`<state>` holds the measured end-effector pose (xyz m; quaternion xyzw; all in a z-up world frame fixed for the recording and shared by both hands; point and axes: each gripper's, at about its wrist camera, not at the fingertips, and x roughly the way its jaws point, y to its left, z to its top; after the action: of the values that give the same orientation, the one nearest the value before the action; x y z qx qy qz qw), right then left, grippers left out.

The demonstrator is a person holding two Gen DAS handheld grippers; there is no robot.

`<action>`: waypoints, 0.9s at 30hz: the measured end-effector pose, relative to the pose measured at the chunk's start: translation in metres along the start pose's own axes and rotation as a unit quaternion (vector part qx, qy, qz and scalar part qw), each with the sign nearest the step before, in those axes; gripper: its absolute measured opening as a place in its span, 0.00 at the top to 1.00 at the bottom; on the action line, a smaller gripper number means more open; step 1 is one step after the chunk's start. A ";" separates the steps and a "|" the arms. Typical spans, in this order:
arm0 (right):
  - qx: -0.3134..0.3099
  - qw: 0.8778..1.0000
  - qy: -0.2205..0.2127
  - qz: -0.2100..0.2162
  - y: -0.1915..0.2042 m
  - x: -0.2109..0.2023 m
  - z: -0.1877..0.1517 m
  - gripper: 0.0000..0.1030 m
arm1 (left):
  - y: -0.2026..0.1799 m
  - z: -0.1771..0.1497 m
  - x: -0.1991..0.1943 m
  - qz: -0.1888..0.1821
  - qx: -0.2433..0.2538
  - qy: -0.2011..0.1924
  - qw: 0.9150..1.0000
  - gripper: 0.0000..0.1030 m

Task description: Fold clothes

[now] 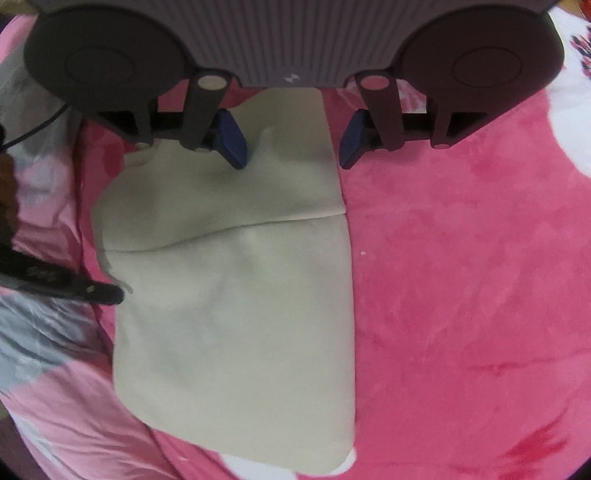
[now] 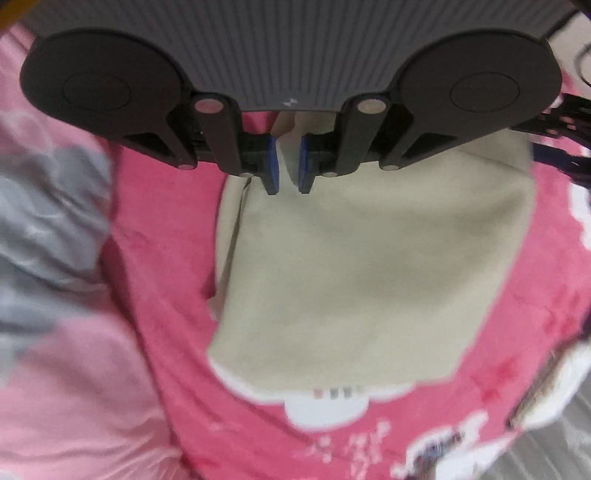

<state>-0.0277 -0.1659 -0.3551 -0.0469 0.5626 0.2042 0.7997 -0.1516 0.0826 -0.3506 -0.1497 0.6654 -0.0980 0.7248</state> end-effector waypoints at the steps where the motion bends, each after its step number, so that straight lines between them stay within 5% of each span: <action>1: 0.005 1.000 -0.008 0.016 0.001 -0.007 -0.005 0.89 | 0.001 -0.003 0.002 0.001 0.003 0.001 1.000 0.44; 7: 0.063 0.997 0.028 0.042 -0.001 0.027 -0.040 0.88 | 0.019 -0.009 0.016 -0.022 -0.065 0.012 0.998 0.41; 10: 0.103 0.993 0.045 0.047 -0.006 0.026 -0.029 0.87 | 0.018 -0.007 -0.010 -0.017 -0.038 -0.008 0.999 0.45; 15: 0.105 0.992 -0.026 0.068 -0.020 -0.019 -0.003 0.66 | 0.041 0.016 -0.042 -0.046 -0.045 -0.052 0.997 0.39; 17: 0.136 0.986 -0.062 0.078 -0.036 -0.022 0.009 0.49 | 0.052 0.040 -0.035 -0.052 -0.056 -0.067 0.995 0.39; 23: 0.211 0.971 -0.049 0.105 -0.078 0.034 0.034 0.41 | 0.082 0.097 0.000 -0.116 -0.069 -0.065 0.989 0.35; 27: 0.271 0.948 -0.038 0.164 -0.096 0.049 0.017 0.37 | 0.100 0.090 0.009 -0.166 -0.086 -0.054 0.981 0.34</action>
<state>0.0376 -0.2352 -0.4086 0.2728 0.5657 0.1740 0.7585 -0.0674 0.1810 -0.3872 -0.3249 0.5972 -0.1505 0.7177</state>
